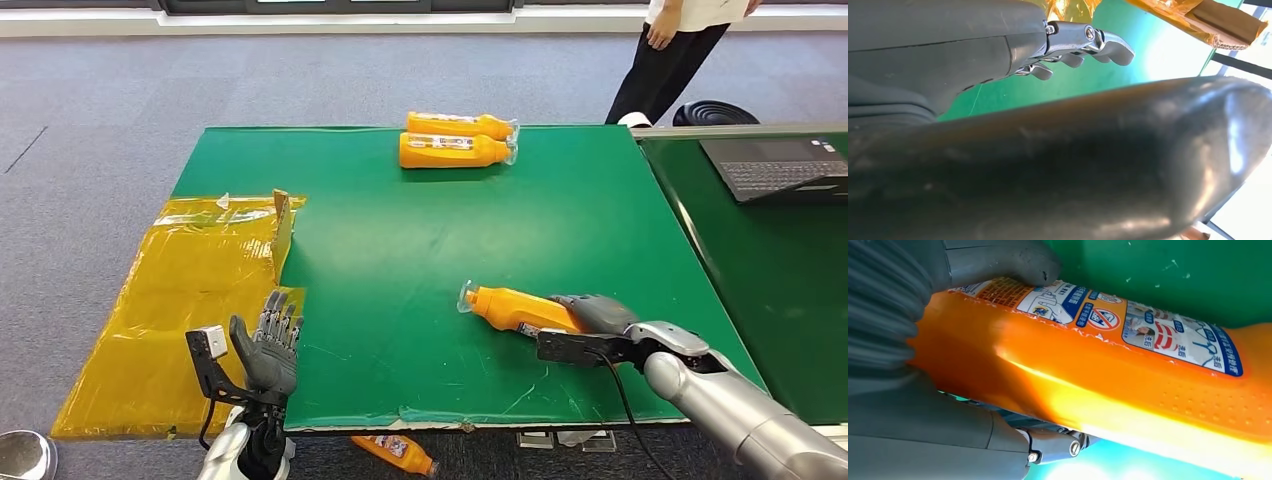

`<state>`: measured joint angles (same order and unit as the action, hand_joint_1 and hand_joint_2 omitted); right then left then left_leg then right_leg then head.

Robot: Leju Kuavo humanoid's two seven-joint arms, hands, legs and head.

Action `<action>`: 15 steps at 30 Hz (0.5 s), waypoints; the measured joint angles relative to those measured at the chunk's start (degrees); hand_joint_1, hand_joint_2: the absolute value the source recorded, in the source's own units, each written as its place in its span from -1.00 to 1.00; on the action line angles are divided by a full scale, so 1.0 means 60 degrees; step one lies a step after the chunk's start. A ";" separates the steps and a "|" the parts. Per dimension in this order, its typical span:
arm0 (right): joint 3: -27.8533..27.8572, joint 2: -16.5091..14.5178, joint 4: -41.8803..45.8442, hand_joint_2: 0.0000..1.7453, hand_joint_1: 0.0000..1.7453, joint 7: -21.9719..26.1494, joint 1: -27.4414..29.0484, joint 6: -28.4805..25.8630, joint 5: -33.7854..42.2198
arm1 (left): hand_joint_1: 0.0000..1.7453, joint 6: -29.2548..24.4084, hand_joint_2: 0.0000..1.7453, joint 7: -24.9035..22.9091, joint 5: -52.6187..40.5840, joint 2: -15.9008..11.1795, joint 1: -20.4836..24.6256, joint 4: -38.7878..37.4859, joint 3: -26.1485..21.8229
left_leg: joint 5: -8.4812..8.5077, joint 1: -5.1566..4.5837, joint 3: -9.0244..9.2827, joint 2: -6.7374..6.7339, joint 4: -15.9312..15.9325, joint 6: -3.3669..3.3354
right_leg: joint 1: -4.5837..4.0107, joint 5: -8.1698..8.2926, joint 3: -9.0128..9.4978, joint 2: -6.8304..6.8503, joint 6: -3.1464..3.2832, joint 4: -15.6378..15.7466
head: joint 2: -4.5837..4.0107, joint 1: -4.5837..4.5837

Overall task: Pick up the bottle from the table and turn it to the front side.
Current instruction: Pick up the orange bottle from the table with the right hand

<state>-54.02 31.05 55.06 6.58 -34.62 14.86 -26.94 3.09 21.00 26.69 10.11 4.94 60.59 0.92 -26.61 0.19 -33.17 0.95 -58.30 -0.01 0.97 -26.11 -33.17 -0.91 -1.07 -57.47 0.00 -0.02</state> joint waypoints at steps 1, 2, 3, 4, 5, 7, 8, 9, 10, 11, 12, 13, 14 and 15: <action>0.0115 -0.0045 0.0030 1.00 1.00 -0.0025 0.0114 -0.0164 -0.0050 | -1.00 -0.0006 -1.00 -0.0001 -0.0022 0.0005 -0.0004 0.0021 0.0000 | -0.0001 0.0001 0.0005 0.0000 0.0000 -0.0001 | -0.0002 0.0000 0.0006 0.0000 0.0000 0.0001 | 0.0000 0.0000; 0.0259 -0.0085 0.0083 1.00 1.00 -0.0053 0.0250 -0.0332 -0.0111 | -1.00 -0.0011 -1.00 -0.0002 -0.0057 0.0009 -0.0010 0.0050 0.0000 | -0.0001 0.0002 0.0010 0.0001 0.0000 -0.0001 | -0.0003 0.0000 0.0013 0.0001 0.0000 0.0002 | 0.0000 0.0000; 0.0413 -0.0115 0.0164 1.00 1.00 -0.0076 0.0394 -0.0478 -0.0167 | -1.00 -0.0012 -1.00 -0.0003 -0.0103 0.0014 -0.0014 0.0081 0.0000 | 0.0000 0.0003 0.0015 0.0002 0.0000 -0.0001 | -0.0003 0.0000 0.0019 0.0002 0.0000 0.0002 | 0.0000 0.0000; 0.0561 -0.0133 0.0264 1.00 1.00 -0.0093 0.0534 -0.0593 -0.0216 | -1.00 -0.0012 -1.00 -0.0004 -0.0147 0.0017 -0.0017 0.0108 0.0000 | 0.0000 0.0003 0.0018 0.0003 0.0000 -0.0002 | -0.0003 0.0000 0.0025 0.0003 0.0000 0.0002 | 0.0000 -0.0001; 0.0697 -0.0139 0.0367 1.00 1.00 -0.0103 0.0663 -0.0673 -0.0246 | -1.00 -0.0012 -1.00 -0.0005 -0.0183 0.0020 -0.0020 0.0135 0.0000 | 0.0000 0.0003 0.0020 0.0003 0.0000 -0.0002 | -0.0003 0.0001 0.0028 0.0004 0.0000 0.0002 | 0.0000 -0.0001; 0.0910 -0.0141 0.0545 1.00 1.00 -0.0109 0.0860 -0.0757 -0.0270 | -1.00 -0.0012 -1.00 -0.0015 -0.0225 0.0029 -0.0023 0.0177 0.0000 | 0.0000 0.0003 0.0024 0.0003 0.0000 -0.0001 | -0.0003 0.0001 0.0031 0.0004 -0.0001 0.0002 | 0.0000 -0.0001; 0.0985 -0.0141 0.0609 1.00 1.00 -0.0111 0.0936 -0.0774 -0.0276 | -1.00 -0.0012 -1.00 -0.0021 -0.0234 0.0035 -0.0023 0.0193 0.0000 | 0.0000 0.0003 0.0024 0.0003 -0.0001 -0.0001 | -0.0003 0.0002 0.0031 0.0004 -0.0001 0.0002 | 0.0000 -0.0001; 0.1047 -0.0141 0.0662 1.00 1.00 -0.0111 0.1004 -0.0784 -0.0278 | -1.00 -0.0012 -1.00 -0.0025 -0.0238 0.0041 -0.0023 0.0204 0.0000 | 0.0000 0.0003 0.0025 0.0003 -0.0001 -0.0001 | -0.0003 0.0001 0.0031 0.0003 -0.0001 0.0002 | 0.0000 -0.0001; 0.1108 -0.0141 0.0713 1.00 1.00 -0.0109 0.1072 -0.0801 -0.0281 | -1.00 -0.0012 -1.00 -0.0025 -0.0239 0.0048 -0.0023 0.0211 0.0000 | 0.0000 0.0003 0.0026 0.0003 -0.0001 -0.0001 | -0.0003 0.0001 0.0030 0.0003 -0.0001 0.0002 | 0.0000 -0.0001; 0.1179 -0.0141 0.0776 1.00 1.00 -0.0097 0.1159 -0.0843 -0.0293 | -1.00 -0.0012 -1.00 -0.0025 -0.0248 0.0054 -0.0023 0.0216 0.0000 | 0.0000 0.0003 0.0025 0.0003 -0.0001 -0.0001 | -0.0003 0.0001 0.0031 0.0004 -0.0001 0.0003 | 0.0000 -0.0001; 0.1268 -0.0141 0.0862 1.00 1.00 -0.0072 0.1276 -0.0926 -0.0315 | -1.00 -0.0013 -1.00 -0.0025 -0.0263 0.0060 -0.0023 0.0220 0.0000 | 0.0000 0.0004 0.0024 0.0004 -0.0001 -0.0001 | -0.0003 0.0000 0.0031 0.0005 -0.0001 0.0004 | 0.0000 -0.0001; 0.1389 -0.0151 0.0974 1.00 1.00 -0.0019 0.1432 -0.1047 -0.0354 | -1.00 -0.0036 -1.00 -0.0030 -0.0299 0.0065 -0.0023 0.0227 0.0000 | 0.0000 0.0004 0.0022 0.0006 0.0000 -0.0002 | -0.0004 -0.0003 0.0032 0.0007 -0.0001 0.0004 | 0.0000 -0.0001; 0.1549 -0.0203 0.1105 1.00 1.00 0.0072 0.1652 -0.1200 -0.0412 | -1.00 -0.0100 -1.00 -0.0048 -0.0363 0.0066 -0.0025 0.0233 0.0000 | -0.0003 0.0006 0.0021 0.0009 0.0000 -0.0002 | -0.0006 -0.0006 0.0036 0.0010 -0.0002 0.0005 | 0.0000 -0.0001; 0.1751 -0.0295 0.1226 1.00 1.00 0.0199 0.1910 -0.1378 -0.0490 | -1.00 -0.0199 -1.00 -0.0066 -0.0454 0.0064 -0.0037 0.0239 0.0000 | -0.0011 0.0010 0.0022 0.0011 0.0001 0.0001 | -0.0010 -0.0012 0.0042 0.0012 0.0000 0.0006 | 0.0000 -0.0001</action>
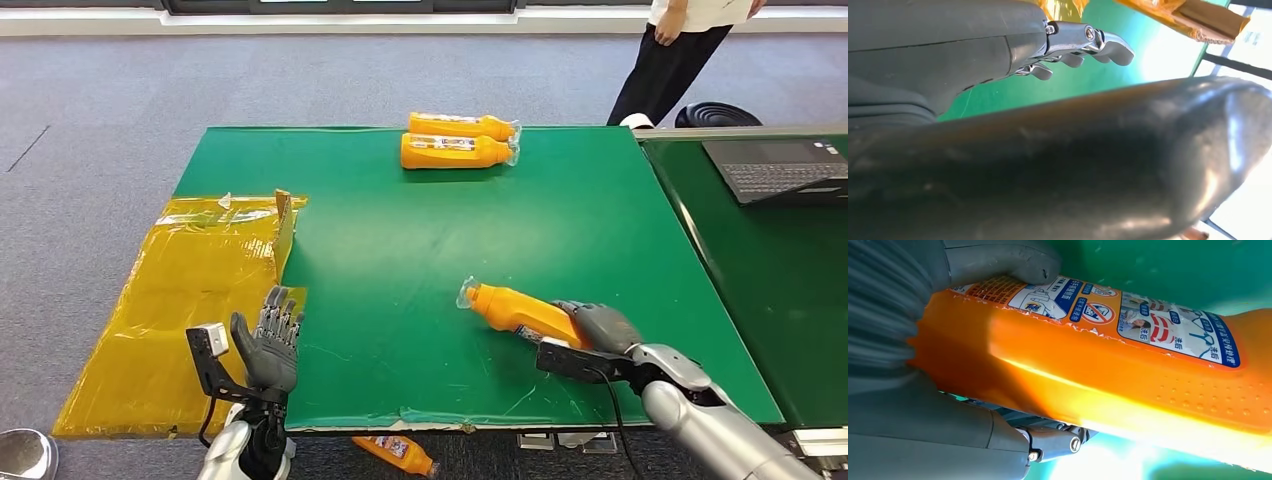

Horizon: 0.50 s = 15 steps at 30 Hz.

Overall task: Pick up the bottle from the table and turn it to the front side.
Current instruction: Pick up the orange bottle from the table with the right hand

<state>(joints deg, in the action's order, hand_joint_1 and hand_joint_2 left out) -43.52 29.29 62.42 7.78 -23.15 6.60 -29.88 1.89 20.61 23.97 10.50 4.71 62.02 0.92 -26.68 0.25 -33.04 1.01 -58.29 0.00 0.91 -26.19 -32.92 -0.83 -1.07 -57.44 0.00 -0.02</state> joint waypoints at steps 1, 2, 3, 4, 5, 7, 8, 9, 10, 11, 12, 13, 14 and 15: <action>0.0245 -0.0165 0.0094 1.00 1.00 0.0175 0.0285 -0.0206 -0.0101 | -1.00 -0.0145 -1.00 0.0006 -0.0140 -0.0009 -0.0032 0.0004 0.0000 | -0.0014 0.0008 0.0006 -0.0003 0.0001 0.0009 | -0.0010 -0.0008 0.0012 -0.0005 0.0005 0.0003 | -0.0001 0.0000; 0.0507 -0.0394 0.0148 1.00 1.00 0.0380 0.0572 -0.0443 -0.0212 | -1.00 -0.0325 -1.00 0.0043 -0.0339 -0.0022 -0.0078 0.0006 0.0000 | -0.0034 0.0017 0.0011 -0.0012 0.0003 0.0025 | -0.0023 -0.0018 0.0029 -0.0018 0.0015 0.0007 | -0.0002 0.0000; 0.0762 -0.0650 0.0171 1.00 1.00 0.0599 0.0836 -0.0695 -0.0312 | -1.00 -0.0547 -1.00 0.0120 -0.0607 -0.0038 -0.0135 0.0012 0.0000 | -0.0060 0.0028 0.0021 -0.0030 0.0004 0.0042 | -0.0040 -0.0030 0.0052 -0.0039 0.0028 0.0013 | -0.0002 0.0000; 0.0989 -0.0941 0.0177 1.00 1.00 0.0817 0.1067 -0.0934 -0.0383 | -1.00 -0.0819 -1.00 0.0222 -0.0940 -0.0054 -0.0188 0.0027 0.0000 | -0.0085 0.0036 0.0039 -0.0053 0.0004 0.0057 | -0.0056 -0.0044 0.0077 -0.0062 0.0043 0.0017 | -0.0002 0.0000; 0.1182 -0.1224 0.0179 1.00 1.00 0.0984 0.1253 -0.1121 -0.0420 | -1.00 -0.1116 -1.00 0.0309 -0.1290 -0.0064 -0.0230 0.0063 0.0001 | -0.0106 0.0043 0.0058 -0.0077 0.0005 0.0069 | -0.0069 -0.0057 0.0099 -0.0085 0.0056 0.0020 | -0.0001 0.0000; 0.1525 -0.1787 0.0184 1.00 1.00 0.1178 0.1527 -0.1312 -0.0420 | -1.00 -0.1640 -1.00 0.0389 -0.1899 -0.0069 -0.0278 0.0197 0.0008 | -0.0132 0.0053 0.0102 -0.0107 0.0007 0.0080 | -0.0086 -0.0077 0.0129 -0.0111 0.0075 0.0022 | 0.0000 0.0000; 0.1687 -0.2045 0.0191 1.00 1.00 0.1248 0.1624 -0.1349 -0.0390 | -1.00 -0.1824 -1.00 0.0367 -0.2131 -0.0066 -0.0292 0.0284 0.0016 | -0.0136 0.0057 0.0118 -0.0113 0.0009 0.0083 | -0.0091 -0.0082 0.0136 -0.0115 0.0082 0.0021 | 0.0000 0.0000; 0.1849 -0.2293 0.0200 1.00 1.00 0.1358 0.1701 -0.1389 -0.0344 | -1.00 -0.1956 -1.00 0.0327 -0.2337 -0.0062 -0.0306 0.0371 0.0025 | -0.0135 0.0061 0.0137 -0.0114 0.0010 0.0085 | -0.0095 -0.0086 0.0138 -0.0114 0.0088 0.0020 | 0.0000 0.0000; 0.1998 -0.2514 0.0210 1.00 1.00 0.1512 0.1764 -0.1457 -0.0295 | -1.00 -0.2053 -1.00 0.0282 -0.2521 -0.0054 -0.0326 0.0453 0.0034 | -0.0128 0.0065 0.0150 -0.0113 0.0010 0.0088 | -0.0098 -0.0084 0.0135 -0.0110 0.0092 0.0017 | 0.0000 0.0000; 0.2154 -0.2749 0.0229 1.00 1.00 0.1691 0.1830 -0.1571 -0.0257 | -1.00 -0.2132 -1.00 0.0251 -0.2691 -0.0041 -0.0355 0.0534 0.0039 | -0.0119 0.0068 0.0158 -0.0111 0.0010 0.0093 | -0.0100 -0.0080 0.0128 -0.0106 0.0094 0.0014 | 0.0000 0.0000; 0.2313 -0.2981 0.0265 1.00 1.00 0.1881 0.1907 -0.1721 -0.0250 | -1.00 -0.2187 -1.00 0.0243 -0.2821 -0.0023 -0.0389 0.0615 0.0042 | -0.0108 0.0071 0.0157 -0.0107 0.0010 0.0098 | -0.0100 -0.0075 0.0116 -0.0100 0.0094 0.0009 | 0.0000 0.0000; 0.2460 -0.3215 0.0327 1.00 1.00 0.2048 0.2003 -0.1884 -0.0274 | -1.00 -0.2227 -1.00 0.0253 -0.2909 0.0000 -0.0420 0.0692 0.0044 | -0.0099 0.0073 0.0139 -0.0102 0.0010 0.0102 | -0.0099 -0.0070 0.0101 -0.0094 0.0095 0.0004 | 0.0000 0.0000; 0.2592 -0.3447 0.0421 1.00 1.00 0.2183 0.2106 -0.2047 -0.0324 | -1.00 -0.2256 -1.00 0.0274 -0.2959 0.0023 -0.0444 0.0767 0.0045 | -0.0094 0.0075 0.0119 -0.0097 0.0010 0.0104 | -0.0099 -0.0067 0.0083 -0.0088 0.0094 0.0000 | 0.0000 0.0000; 0.2697 -0.3677 0.0544 1.00 1.00 0.2288 0.2199 -0.2206 -0.0404 | -1.00 -0.2269 -0.50 0.0298 -0.2979 0.0042 -0.0462 0.0840 0.0045 | -0.0089 0.0077 0.0100 -0.0094 0.0010 0.0106 | -0.0098 -0.0065 0.0064 -0.0084 0.0095 -0.0003 | 0.0000 0.0000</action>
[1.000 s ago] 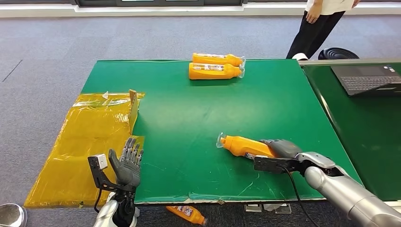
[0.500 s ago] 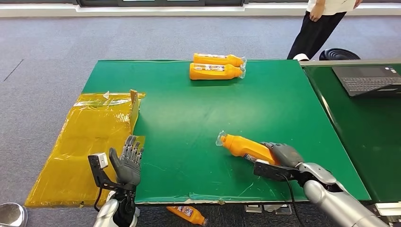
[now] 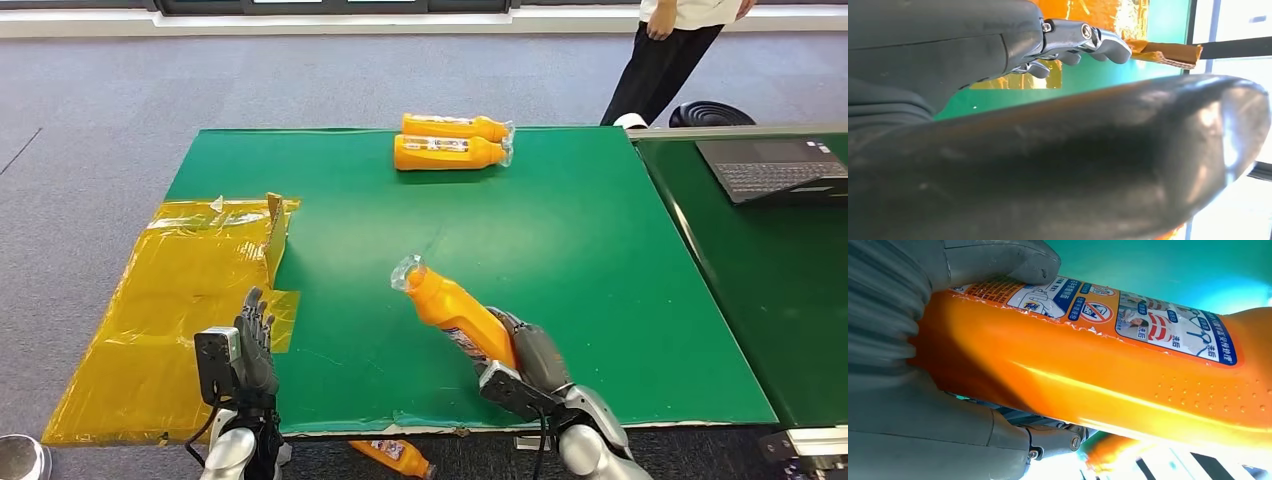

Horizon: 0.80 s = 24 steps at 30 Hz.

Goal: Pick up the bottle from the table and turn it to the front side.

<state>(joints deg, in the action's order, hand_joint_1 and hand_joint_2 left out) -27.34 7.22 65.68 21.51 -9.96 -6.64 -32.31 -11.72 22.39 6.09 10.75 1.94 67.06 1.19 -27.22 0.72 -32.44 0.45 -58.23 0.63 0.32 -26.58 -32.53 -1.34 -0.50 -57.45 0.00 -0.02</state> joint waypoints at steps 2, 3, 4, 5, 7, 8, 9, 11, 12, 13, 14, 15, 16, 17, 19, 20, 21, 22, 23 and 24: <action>0.0135 -0.0434 0.0269 1.00 1.00 0.0116 0.0112 -0.0348 -0.0218 | -1.00 0.0054 0.50 0.0035 -0.0027 0.0026 -0.0023 0.0136 0.0002 | 0.0003 0.0000 -0.0024 0.0003 0.0000 0.0001 | 0.0001 0.0003 -0.0028 0.0002 0.0000 -0.0003 | 0.0000 0.0000; 0.0176 -0.0632 0.0395 1.00 1.00 0.0147 0.0136 -0.0528 -0.0326 | -1.00 0.0127 1.00 0.0045 -0.0061 0.0036 -0.0035 0.0199 0.0008 | 0.0003 0.0000 -0.0030 0.0007 0.0000 0.0001 | 0.0001 0.0002 -0.0035 0.0003 0.0001 -0.0003 | 0.0000 0.0000; 0.0208 -0.0801 0.0505 1.00 1.00 0.0166 0.0149 -0.0677 -0.0407 | -1.00 0.0225 1.00 0.0052 -0.0115 0.0045 -0.0051 0.0261 0.0031 | 0.0003 0.0000 -0.0035 0.0012 0.0000 0.0001 | 0.0001 0.0000 -0.0039 0.0007 0.0002 -0.0004 | 0.0000 0.0000; 0.0229 -0.0955 0.0606 1.00 1.00 0.0176 0.0154 -0.0781 -0.0455 | -1.00 0.0326 1.00 0.0060 -0.0181 0.0052 -0.0072 0.0323 0.0073 | 0.0003 0.0000 -0.0040 0.0017 0.0000 0.0001 | 0.0002 -0.0002 -0.0043 0.0010 0.0004 -0.0004 | 0.0000 0.0000; 0.0251 -0.1198 0.0770 1.00 1.00 0.0190 0.0166 -0.0863 -0.0477 | -1.00 0.0470 1.00 0.0076 -0.0294 0.0062 -0.0117 0.0437 0.0196 | 0.0002 0.0000 -0.0051 0.0022 0.0000 0.0001 | 0.0007 -0.0005 -0.0053 0.0014 0.0006 -0.0004 | -0.0001 0.0000; 0.0254 -0.1294 0.0834 1.00 1.00 0.0197 0.0175 -0.0877 -0.0476 | -1.00 0.0510 1.00 0.0081 -0.0327 0.0067 -0.0135 0.0489 0.0252 | 0.0002 0.0001 -0.0056 0.0022 0.0000 0.0001 | 0.0011 -0.0006 -0.0059 0.0015 0.0005 -0.0003 | -0.0001 0.0000; 0.0257 -0.1370 0.0884 1.00 1.00 0.0205 0.0186 -0.0888 -0.0473 | -1.00 0.0531 1.00 0.0082 -0.0347 0.0070 -0.0147 0.0530 0.0293 | 0.0002 0.0000 -0.0061 0.0022 0.0000 0.0000 | 0.0016 -0.0006 -0.0064 0.0015 0.0004 -0.0003 | -0.0001 0.0000; 0.0296 -0.1488 0.0953 1.00 1.00 0.0251 0.0215 -0.0899 -0.0456 | -1.00 0.0581 1.00 0.0090 -0.0407 0.0072 -0.0166 0.0606 0.0351 | 0.0002 0.0000 -0.0071 0.0024 0.0000 -0.0001 | 0.0022 -0.0007 -0.0072 0.0017 0.0002 -0.0003 | 0.0000 0.0000; 0.0326 -0.1538 0.0975 1.00 1.00 0.0283 0.0227 -0.0901 -0.0465 | -1.00 0.0624 1.00 0.0110 -0.0479 0.0070 -0.0182 0.0652 0.0390 | 0.0002 -0.0001 -0.0075 0.0025 0.0000 -0.0001 | 0.0024 -0.0007 -0.0075 0.0018 0.0001 -0.0003 | 0.0000 0.0000; 0.0356 -0.1586 0.0995 1.00 1.00 0.0318 0.0237 -0.0899 -0.0478 | -1.00 0.0670 1.00 0.0143 -0.0592 0.0069 -0.0206 0.0715 0.0441 | 0.0002 -0.0001 -0.0079 0.0027 0.0000 -0.0002 | 0.0025 -0.0006 -0.0077 0.0020 0.0001 -0.0003 | 0.0000 0.0000; 0.0377 -0.1636 0.1018 1.00 1.00 0.0348 0.0242 -0.0893 -0.0500 | -1.00 0.0689 0.50 0.0179 -0.0763 0.0069 -0.0240 0.0795 0.0504 | 0.0002 -0.0001 -0.0082 0.0028 -0.0001 -0.0002 | 0.0026 -0.0006 -0.0079 0.0020 0.0000 -0.0003 | 0.0000 0.0000; 0.0388 -0.1686 0.1055 1.00 1.00 0.0370 0.0245 -0.0875 -0.0521 | -1.00 0.0635 0.00 0.0212 -0.1013 0.0069 -0.0281 0.0896 0.0576 | 0.0003 -0.0002 -0.0083 0.0027 -0.0001 -0.0003 | 0.0026 -0.0005 -0.0081 0.0020 -0.0001 -0.0003 | -0.0001 0.0000; 0.0394 -0.1739 0.1104 1.00 1.00 0.0388 0.0247 -0.0849 -0.0534 | -1.00 0.0515 -0.50 0.0239 -0.1332 0.0070 -0.0320 0.1009 0.0653 | 0.0003 -0.0002 -0.0085 0.0027 -0.0001 -0.0003 | 0.0026 -0.0005 -0.0083 0.0020 -0.0001 -0.0002 | -0.0001 0.0000; 0.0398 -0.1792 0.1157 1.00 1.00 0.0402 0.0246 -0.0806 -0.0556 | -1.00 0.0358 -0.50 0.0261 -0.1690 0.0070 -0.0356 0.1128 0.0736 | 0.0003 -0.0002 -0.0086 0.0029 -0.0001 -0.0003 | 0.0026 -0.0005 -0.0084 0.0020 -0.0001 -0.0002 | -0.0001 0.0000; 0.0400 -0.1880 0.1238 1.00 1.00 0.0415 0.0229 -0.0704 -0.0633 | -1.00 0.0062 0.50 0.0306 -0.2418 0.0070 -0.0411 0.1377 0.0925 | 0.0003 -0.0002 -0.0088 0.0033 -0.0002 -0.0003 | 0.0026 -0.0005 -0.0085 0.0023 -0.0001 -0.0002 | 0.0000 0.0000; 0.0400 -0.1914 0.1255 1.00 1.00 0.0414 0.0215 -0.0653 -0.0680 | -1.00 -0.0026 1.00 0.0321 -0.2734 0.0070 -0.0433 0.1494 0.1027 | 0.0003 -0.0002 -0.0089 0.0035 -0.0001 -0.0003 | 0.0026 -0.0005 -0.0085 0.0026 -0.0001 -0.0002 | 0.0000 0.0000; 0.0400 -0.1945 0.1261 1.00 1.00 0.0411 0.0198 -0.0605 -0.0710 | -1.00 -0.0071 1.00 0.0315 -0.3050 0.0070 -0.0456 0.1620 0.1141 | 0.0003 -0.0002 -0.0089 0.0036 -0.0001 -0.0003 | 0.0025 -0.0005 -0.0086 0.0028 -0.0001 -0.0002 | 0.0000 0.0000; 0.0400 -0.1975 0.1261 1.00 1.00 0.0414 0.0181 -0.0559 -0.0715 | -1.00 -0.0048 1.00 0.0290 -0.3335 0.0068 -0.0476 0.1743 0.1259 | 0.0003 -0.0002 -0.0090 0.0037 -0.0001 -0.0003 | 0.0025 -0.0005 -0.0087 0.0029 -0.0001 -0.0002 | 0.0000 0.0000; 0.0400 -0.2001 0.1261 1.00 1.00 0.0425 0.0164 -0.0515 -0.0692 | -1.00 0.0051 1.00 0.0248 -0.3577 0.0067 -0.0490 0.1863 0.1382 | 0.0003 -0.0002 -0.0091 0.0038 -0.0001 -0.0003 | 0.0025 -0.0005 -0.0088 0.0030 -0.0001 -0.0002 | 0.0000 0.0000; 0.0400 -0.2022 0.1259 1.00 1.00 0.0448 0.0144 -0.0470 -0.0648 | -1.00 0.0210 1.00 0.0191 -0.3755 0.0065 -0.0498 0.1976 0.1508 | 0.0004 -0.0002 -0.0091 0.0038 -0.0001 -0.0004 | 0.0025 -0.0005 -0.0089 0.0032 -0.0001 -0.0002 | -0.0001 0.0000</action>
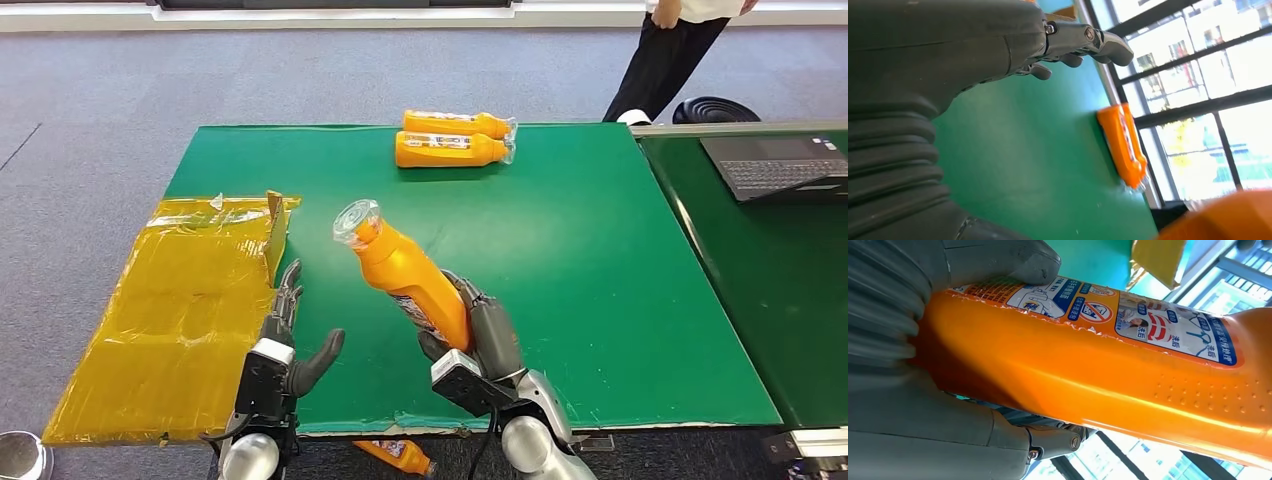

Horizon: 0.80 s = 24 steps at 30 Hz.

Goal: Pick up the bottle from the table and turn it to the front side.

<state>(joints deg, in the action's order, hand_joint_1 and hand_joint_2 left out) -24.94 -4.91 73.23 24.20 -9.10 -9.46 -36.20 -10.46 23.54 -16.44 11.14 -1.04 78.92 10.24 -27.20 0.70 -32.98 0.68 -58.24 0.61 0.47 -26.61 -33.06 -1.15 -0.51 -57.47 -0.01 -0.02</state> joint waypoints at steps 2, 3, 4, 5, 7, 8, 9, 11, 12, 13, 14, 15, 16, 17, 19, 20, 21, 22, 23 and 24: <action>0.0000 -0.0025 -0.0012 1.00 1.00 0.0087 -0.0037 0.0093 0.0141 | -1.00 0.0396 1.00 -0.0095 -0.0111 -0.0002 0.0021 0.0143 0.0236 | 0.0001 0.0000 0.0000 0.0002 0.0000 -0.0001 | 0.0001 0.0000 0.0000 0.0003 0.0000 0.0000 | 0.0000 0.0000; 0.0000 -0.0031 -0.0021 1.00 1.00 0.0157 -0.0052 0.0171 0.0257 | -1.00 0.0575 1.00 -0.0121 -0.0079 -0.0002 0.0050 0.0182 0.0341 | 0.0001 0.0000 0.0000 0.0002 0.0000 -0.0001 | 0.0001 0.0000 0.0000 0.0003 0.0000 0.0000 | 0.0000 0.0000; 0.0000 -0.0035 -0.0029 1.00 1.00 0.0233 -0.0062 0.0255 0.0386 | -1.00 0.0716 1.00 -0.0132 -0.0034 -0.0002 0.0095 0.0210 0.0432 | 0.0001 0.0000 -0.0001 0.0002 0.0000 -0.0001 | 0.0001 0.0001 0.0000 0.0003 0.0000 0.0000 | 0.0001 0.0000; 0.0001 -0.0039 -0.0036 1.00 1.00 0.0305 -0.0068 0.0344 0.0512 | -1.00 0.0818 1.00 -0.0133 0.0013 -0.0002 0.0151 0.0235 0.0512 | 0.0001 0.0000 -0.0001 0.0002 0.0000 -0.0001 | 0.0001 0.0001 0.0001 0.0003 -0.0001 0.0000 | 0.0001 0.0000; 0.0002 -0.0053 -0.0050 1.00 1.00 0.0381 -0.0072 0.0450 0.0655 | -1.00 0.0909 1.00 -0.0131 0.0061 -0.0002 0.0262 0.0281 0.0627 | 0.0002 0.0000 -0.0001 0.0002 0.0000 -0.0001 | 0.0001 0.0002 0.0002 0.0003 -0.0002 0.0000 | 0.0001 0.0000; 0.0003 -0.0063 -0.0056 1.00 1.00 0.0392 -0.0073 0.0472 0.0683 | -1.00 0.0927 1.00 -0.0131 0.0067 -0.0002 0.0299 0.0298 0.0666 | 0.0002 0.0000 0.0000 0.0001 0.0000 -0.0001 | 0.0001 0.0003 0.0002 0.0002 -0.0003 0.0000 | 0.0001 0.0000; 0.0002 -0.0073 -0.0062 1.00 1.00 0.0397 -0.0074 0.0483 0.0701 | -1.00 0.0938 1.00 -0.0131 0.0070 -0.0002 0.0323 0.0312 0.0692 | 0.0002 0.0000 0.0000 0.0001 0.0000 -0.0001 | 0.0001 0.0003 0.0001 0.0002 -0.0003 0.0000 | 0.0001 0.0000; 0.0003 -0.0085 -0.0064 1.00 1.00 0.0445 -0.0077 0.0568 0.0795 | -1.00 0.0977 1.00 -0.0130 0.0093 -0.0002 0.0349 0.0330 0.0732 | 0.0002 0.0000 -0.0001 0.0001 0.0000 -0.0001 | 0.0000 0.0003 0.0000 0.0002 -0.0003 -0.0001 | 0.0001 0.0000; 0.0003 -0.0087 -0.0065 1.00 1.00 0.0536 -0.0078 0.0709 0.0954 | -1.00 0.1024 1.00 -0.0124 0.0118 -0.0002 0.0359 0.0337 0.0755 | 0.0002 0.0000 -0.0001 0.0001 0.0000 -0.0001 | 0.0000 0.0003 -0.0001 0.0002 -0.0003 -0.0001 | 0.0001 0.0000; 0.0006 -0.0088 -0.0067 1.00 1.00 0.0703 -0.0082 0.0960 0.1235 | -1.00 0.1097 1.00 -0.0114 0.0149 -0.0002 0.0376 0.0341 0.0783 | 0.0002 0.0000 -0.0002 0.0002 0.0000 -0.0001 | 0.0000 0.0003 -0.0003 0.0002 -0.0003 -0.0001 | 0.0001 0.0000; 0.0012 -0.0092 -0.0078 1.00 1.00 0.0932 -0.0090 0.1287 0.1607 | -1.00 0.1186 1.00 -0.0103 0.0187 -0.0002 0.0409 0.0338 0.0815 | 0.0002 0.0000 -0.0002 0.0002 0.0000 -0.0001 | 0.0000 0.0002 -0.0004 0.0002 -0.0003 -0.0001 | 0.0001 0.0000; 0.0024 -0.0099 -0.0097 1.00 1.00 0.1186 -0.0102 0.1640 0.2009 | -1.00 0.1272 1.00 -0.0091 0.0217 -0.0001 0.0458 0.0328 0.0845 | 0.0002 0.0000 -0.0003 0.0002 0.0000 -0.0001 | 0.0000 0.0002 -0.0005 0.0002 -0.0003 -0.0001 | 0.0001 0.0000; 0.0052 -0.0119 -0.0129 1.00 1.00 0.1444 -0.0120 0.1995 0.2400 | -1.00 0.1361 1.00 -0.0085 0.0246 0.0001 0.0523 0.0312 0.0877 | 0.0002 0.0000 -0.0003 0.0002 0.0000 -0.0001 | 0.0000 0.0002 -0.0005 0.0002 -0.0003 -0.0001 | 0.0001 0.0000; 0.0095 -0.0147 -0.0171 1.00 1.00 0.1670 -0.0141 0.2300 0.2726 | -1.00 0.1447 1.00 -0.0084 0.0286 0.0003 0.0598 0.0290 0.0911 | 0.0002 0.0000 -0.0004 0.0002 0.0000 -0.0001 | 0.0000 0.0003 -0.0005 0.0003 -0.0003 -0.0001 | 0.0001 0.0000; 0.0214 -0.0218 -0.0261 1.00 1.00 0.2035 -0.0192 0.2829 0.3233 | -1.00 0.1642 1.00 -0.0107 0.0378 0.0005 0.0746 0.0235 0.0992 | 0.0002 0.0000 -0.0004 0.0002 0.0000 -0.0001 | 0.0001 0.0003 -0.0004 0.0003 -0.0003 -0.0001 | 0.0001 0.0000; 0.0272 -0.0246 -0.0305 1.00 1.00 0.2164 -0.0223 0.3040 0.3414 | -1.00 0.1761 1.00 -0.0138 0.0439 0.0005 0.0813 0.0201 0.1038 | 0.0002 0.0000 -0.0003 0.0002 0.0000 -0.0002 | 0.0001 0.0003 -0.0004 0.0003 -0.0003 -0.0001 | 0.0001 0.0000; 0.0326 -0.0271 -0.0349 1.00 1.00 0.2259 -0.0255 0.3216 0.3548 | -1.00 0.1896 1.00 -0.0193 0.0494 0.0005 0.0875 0.0164 0.1081 | 0.0003 0.0000 -0.0003 0.0001 0.0000 -0.0002 | 0.0001 0.0004 -0.0003 0.0002 -0.0004 -0.0001 | 0.0001 0.0000; 0.0380 -0.0295 -0.0392 1.00 1.00 0.2323 -0.0280 0.3349 0.3642 | -1.00 0.2041 1.00 -0.0264 0.0554 0.0005 0.0936 0.0123 0.1120 | 0.0003 0.0000 -0.0003 0.0002 0.0000 -0.0002 | 0.0001 0.0004 -0.0003 0.0003 -0.0004 -0.0001 | 0.0000 0.0000; 0.0427 -0.0315 -0.0432 1.00 1.00 0.2366 -0.0297 0.3437 0.3693 | -1.00 0.2193 1.00 -0.0358 0.0612 0.0004 0.0995 0.0078 0.1158 | 0.0004 0.0000 -0.0003 0.0002 -0.0001 -0.0004 | 0.0001 0.0004 -0.0003 0.0003 -0.0004 0.0000 | 0.0000 0.0000; 0.0469 -0.0334 -0.0469 1.00 1.00 0.2400 -0.0306 0.3498 0.3718 | -1.00 0.2349 1.00 -0.0473 0.0675 0.0001 0.1056 0.0024 0.1197 | 0.0005 0.0000 -0.0003 0.0003 -0.0001 -0.0004 | 0.0002 0.0005 -0.0003 0.0004 -0.0004 0.0000 | 0.0000 0.0000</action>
<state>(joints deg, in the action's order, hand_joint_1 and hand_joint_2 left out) -22.13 -6.91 70.42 38.59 -10.93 11.52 -13.89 3.64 20.70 -12.39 11.14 5.29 79.06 17.41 -27.17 0.70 -33.00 0.70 -58.24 0.58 0.48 -26.58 -33.08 -1.12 -0.53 -57.47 -0.01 -0.02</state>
